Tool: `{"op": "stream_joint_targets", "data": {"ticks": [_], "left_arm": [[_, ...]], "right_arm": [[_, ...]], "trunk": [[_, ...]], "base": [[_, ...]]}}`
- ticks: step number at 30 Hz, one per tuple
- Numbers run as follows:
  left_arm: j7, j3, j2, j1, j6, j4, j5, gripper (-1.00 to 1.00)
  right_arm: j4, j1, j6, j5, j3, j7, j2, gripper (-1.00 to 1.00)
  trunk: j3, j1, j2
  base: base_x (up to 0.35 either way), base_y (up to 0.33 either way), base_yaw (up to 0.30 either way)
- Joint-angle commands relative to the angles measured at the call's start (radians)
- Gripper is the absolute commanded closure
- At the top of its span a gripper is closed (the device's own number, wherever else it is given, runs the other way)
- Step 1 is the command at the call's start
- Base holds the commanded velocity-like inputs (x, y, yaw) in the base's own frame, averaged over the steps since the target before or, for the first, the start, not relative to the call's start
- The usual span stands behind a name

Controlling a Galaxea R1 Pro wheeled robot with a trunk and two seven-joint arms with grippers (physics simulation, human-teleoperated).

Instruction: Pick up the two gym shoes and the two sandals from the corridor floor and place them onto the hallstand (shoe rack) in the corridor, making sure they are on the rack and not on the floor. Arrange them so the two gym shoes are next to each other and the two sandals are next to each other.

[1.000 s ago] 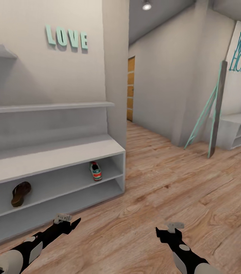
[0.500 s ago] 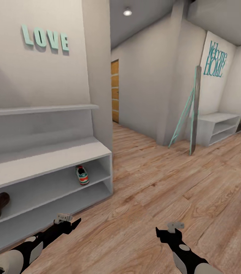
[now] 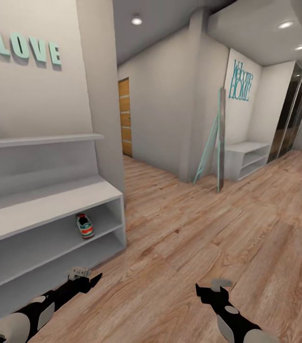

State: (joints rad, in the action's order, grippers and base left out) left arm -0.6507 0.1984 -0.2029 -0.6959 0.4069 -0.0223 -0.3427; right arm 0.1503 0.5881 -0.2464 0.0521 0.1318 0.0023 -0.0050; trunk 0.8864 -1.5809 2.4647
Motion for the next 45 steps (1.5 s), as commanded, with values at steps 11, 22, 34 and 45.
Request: {"op": "stream_joint_targets", "data": {"ticks": [11,22,34,45], "left_arm": [[-0.002,0.009,0.0,0.0,0.004,0.001,-0.008,-1.0],[-0.001,0.009,0.013,0.0,0.004,0.001,-0.007,-1.0],[-0.001,0.009,0.014,0.0,0.004,0.001,-0.007,-1.0],[-0.001,0.009,0.014,0.0,0.004,0.001,-0.007,-1.0]], "right_arm": [[-0.001,0.001,-0.004,-0.025,0.006,0.001,0.0,-1.0],[-0.001,0.001,-0.003,-0.026,0.006,0.002,0.0,-1.0],[0.0,0.001,-0.003,-0.026,0.006,-0.001,0.001,-1.0],[0.001,0.001,-0.002,-0.025,0.005,0.006,-0.004,-1.0]], "trunk": [[-0.011,0.0,0.0],[-0.023,0.0,0.0],[-0.037,0.0,0.0],[-0.041,0.0,0.0]], "base": [[0.233,0.0,-0.25],[0.345,-0.012,-0.25],[0.324,-0.158,-0.249],[0.312,-0.184,-0.077]]}}
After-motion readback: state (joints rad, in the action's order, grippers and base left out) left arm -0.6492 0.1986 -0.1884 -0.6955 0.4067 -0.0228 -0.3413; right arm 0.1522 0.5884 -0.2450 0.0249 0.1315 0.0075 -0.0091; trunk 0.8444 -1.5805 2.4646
